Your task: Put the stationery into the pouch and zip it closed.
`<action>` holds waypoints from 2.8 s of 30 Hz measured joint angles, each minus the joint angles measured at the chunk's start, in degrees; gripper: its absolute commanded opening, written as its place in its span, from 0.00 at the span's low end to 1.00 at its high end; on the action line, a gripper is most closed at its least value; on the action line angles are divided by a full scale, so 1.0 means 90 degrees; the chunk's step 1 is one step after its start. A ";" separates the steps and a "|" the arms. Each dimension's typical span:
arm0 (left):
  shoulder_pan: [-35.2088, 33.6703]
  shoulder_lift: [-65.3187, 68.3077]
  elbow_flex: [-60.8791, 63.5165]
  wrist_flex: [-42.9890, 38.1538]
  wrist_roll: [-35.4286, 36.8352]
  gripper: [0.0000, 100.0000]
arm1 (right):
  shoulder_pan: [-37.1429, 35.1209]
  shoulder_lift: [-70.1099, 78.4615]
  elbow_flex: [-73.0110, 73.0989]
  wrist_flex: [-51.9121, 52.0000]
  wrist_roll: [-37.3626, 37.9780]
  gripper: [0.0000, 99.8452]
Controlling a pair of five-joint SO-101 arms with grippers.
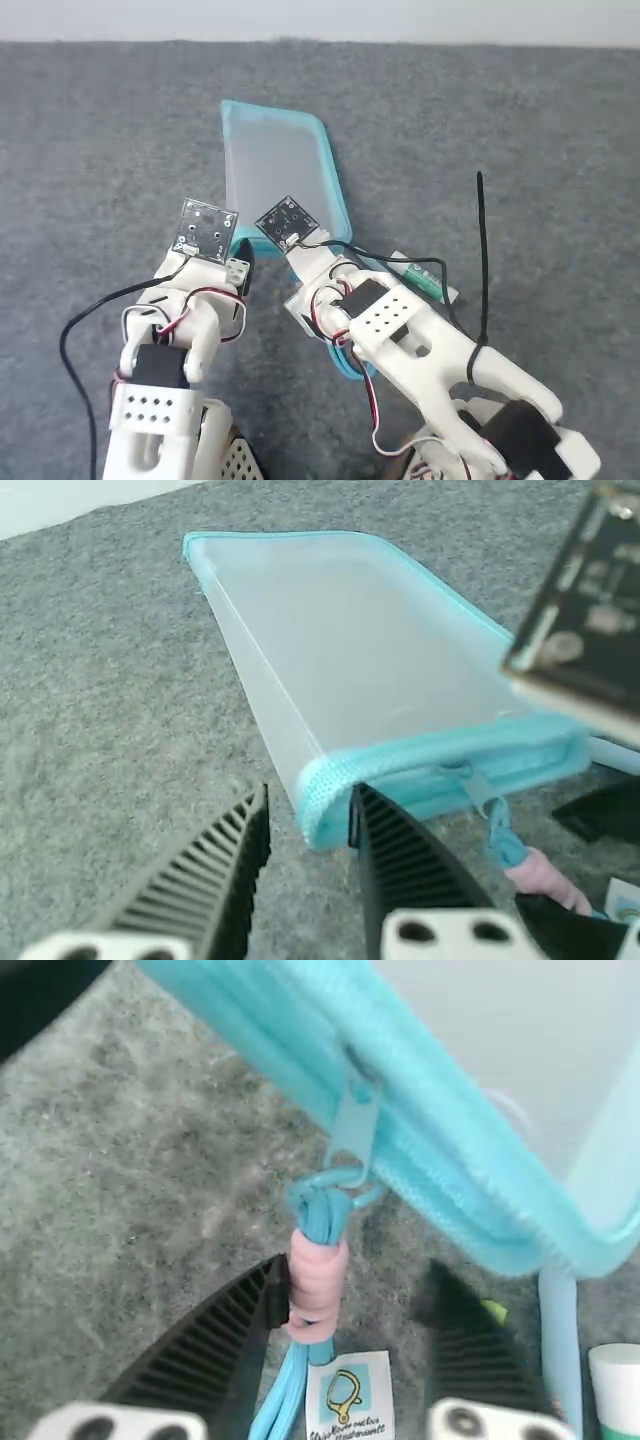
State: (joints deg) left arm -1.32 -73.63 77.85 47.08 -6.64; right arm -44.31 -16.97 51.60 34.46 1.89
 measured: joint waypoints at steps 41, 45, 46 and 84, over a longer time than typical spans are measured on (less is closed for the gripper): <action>0.0020 0.0000 0.0000 0.0117 0.0000 0.12 | 0.0840 -0.1328 -0.0723 0.2276 0.0527 0.01; 0.0039 0.0000 0.0000 0.0117 0.0000 0.12 | 0.0889 -0.2110 -0.0791 0.2764 0.0713 0.01; 0.0039 0.0000 0.0000 0.0117 0.0000 0.12 | 0.0889 -0.2276 -0.0791 0.2872 0.0811 0.01; 0.0420 0.0000 0.0606 -0.0996 0.0557 0.01 | 0.0205 -0.3946 -0.1114 0.4796 0.1797 0.01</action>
State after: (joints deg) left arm 2.46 -73.63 83.30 38.11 -1.63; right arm -42.46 -52.48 41.58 77.63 18.07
